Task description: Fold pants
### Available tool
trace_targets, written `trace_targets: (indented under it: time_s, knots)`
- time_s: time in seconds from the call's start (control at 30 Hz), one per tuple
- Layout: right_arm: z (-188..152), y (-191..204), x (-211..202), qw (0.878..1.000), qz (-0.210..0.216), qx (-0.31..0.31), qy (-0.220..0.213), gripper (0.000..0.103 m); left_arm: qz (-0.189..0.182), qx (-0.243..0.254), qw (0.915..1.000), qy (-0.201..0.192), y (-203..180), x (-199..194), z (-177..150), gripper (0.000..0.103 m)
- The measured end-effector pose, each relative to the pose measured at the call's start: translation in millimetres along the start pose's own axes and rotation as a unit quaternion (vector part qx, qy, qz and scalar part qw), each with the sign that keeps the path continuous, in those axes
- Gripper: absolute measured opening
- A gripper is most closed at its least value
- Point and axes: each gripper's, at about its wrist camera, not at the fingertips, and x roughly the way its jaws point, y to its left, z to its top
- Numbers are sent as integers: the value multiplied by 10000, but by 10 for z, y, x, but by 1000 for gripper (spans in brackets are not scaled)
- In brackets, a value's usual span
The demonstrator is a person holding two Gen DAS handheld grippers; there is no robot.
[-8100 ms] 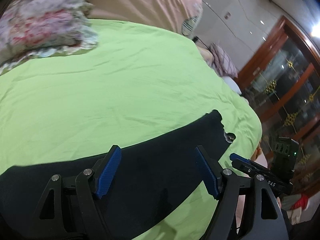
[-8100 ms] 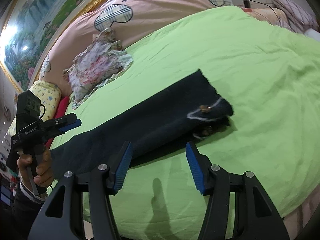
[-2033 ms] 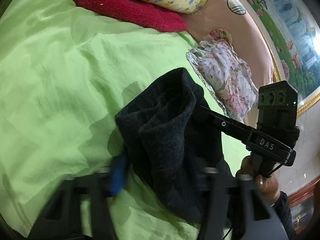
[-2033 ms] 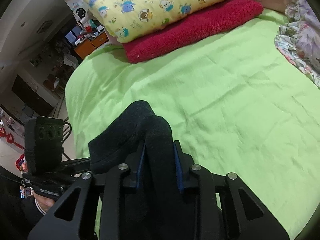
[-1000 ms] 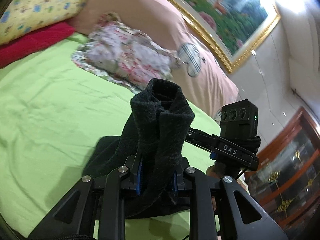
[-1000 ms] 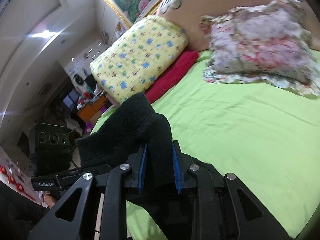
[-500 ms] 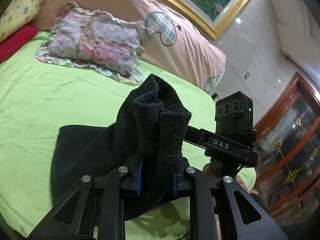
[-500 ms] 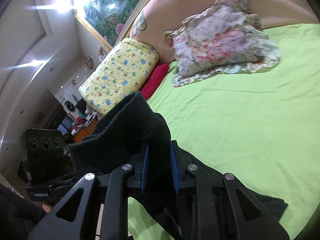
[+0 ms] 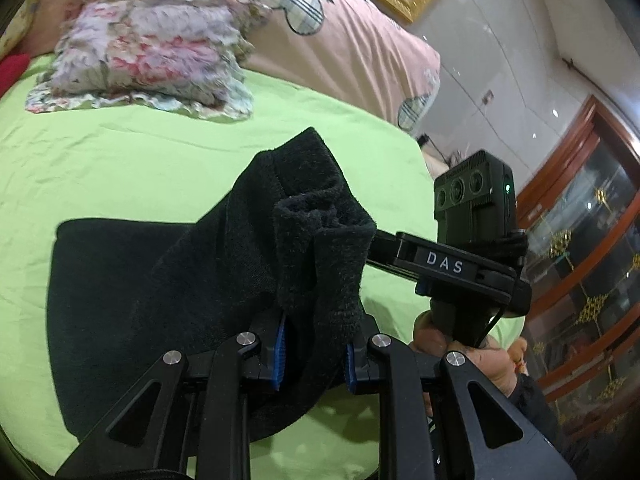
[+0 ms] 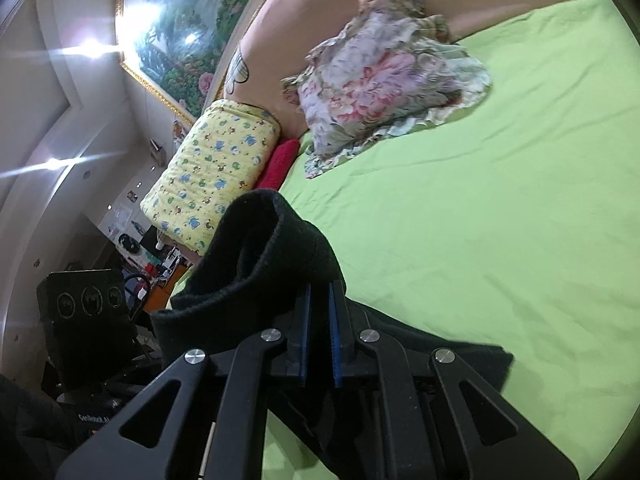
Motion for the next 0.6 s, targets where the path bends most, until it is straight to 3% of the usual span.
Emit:
trace_targets:
  time_s: [0.2,0.4,0.53,0.57,0.6]
  knots:
    - [-119,-178,-178,9994,-279,198,-66,10,-61,159,9994,292,-96,273,-66,21]
    - [-209,-315,-449,9941,-958,440,-267,10,-128,106,9987,486,-49,390,-115,28]
    - [-258,-270,-587,9912,-1173,459,-396,11,-396,15,9977,558,-43,349,-116,47]
    - [-270,-245,-607,9899,-1280,459,-403,19,-485,-21,9971,592,-46,333,-110,48]
    - [-281,-230,-615,9891,-1347,451,-398,41,-527,-33,9968,601,-49,312,-123,48]
